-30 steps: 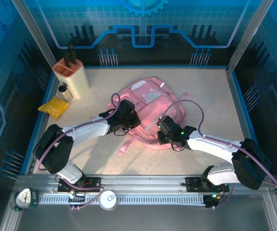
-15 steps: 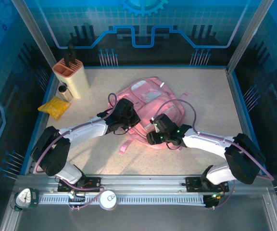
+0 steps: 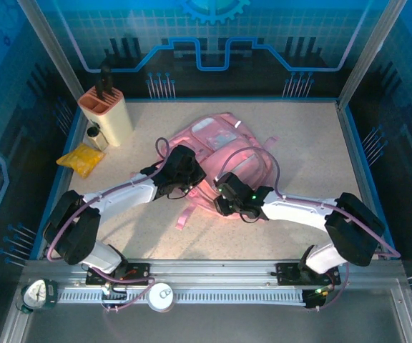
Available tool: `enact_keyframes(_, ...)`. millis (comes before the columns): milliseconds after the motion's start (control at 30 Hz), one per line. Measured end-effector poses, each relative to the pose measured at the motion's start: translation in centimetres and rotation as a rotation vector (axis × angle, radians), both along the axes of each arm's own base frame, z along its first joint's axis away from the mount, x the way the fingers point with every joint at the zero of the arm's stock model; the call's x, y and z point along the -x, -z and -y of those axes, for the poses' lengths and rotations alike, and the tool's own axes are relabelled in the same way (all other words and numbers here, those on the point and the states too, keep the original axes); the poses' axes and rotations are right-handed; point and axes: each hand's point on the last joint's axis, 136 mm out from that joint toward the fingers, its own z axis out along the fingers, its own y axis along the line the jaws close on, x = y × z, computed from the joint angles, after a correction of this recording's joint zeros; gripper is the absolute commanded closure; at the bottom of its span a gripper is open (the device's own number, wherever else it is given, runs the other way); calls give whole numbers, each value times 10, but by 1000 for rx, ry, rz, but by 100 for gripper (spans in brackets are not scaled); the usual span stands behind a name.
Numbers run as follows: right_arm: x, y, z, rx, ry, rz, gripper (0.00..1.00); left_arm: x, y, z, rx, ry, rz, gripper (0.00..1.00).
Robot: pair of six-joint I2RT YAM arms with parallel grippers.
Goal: Pack the student bag
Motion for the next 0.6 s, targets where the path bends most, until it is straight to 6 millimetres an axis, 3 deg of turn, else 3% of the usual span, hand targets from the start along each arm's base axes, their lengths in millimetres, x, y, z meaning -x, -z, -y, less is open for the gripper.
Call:
enact_keyframes(400, -4, -12, 10, -4, 32, 62, 98, 1, -4, -7, -20, -11, 15, 100)
enact_keyframes(600, -3, -12, 12, -23, 23, 76, 100, 1, -4, -9, -21, 3, 15, 100)
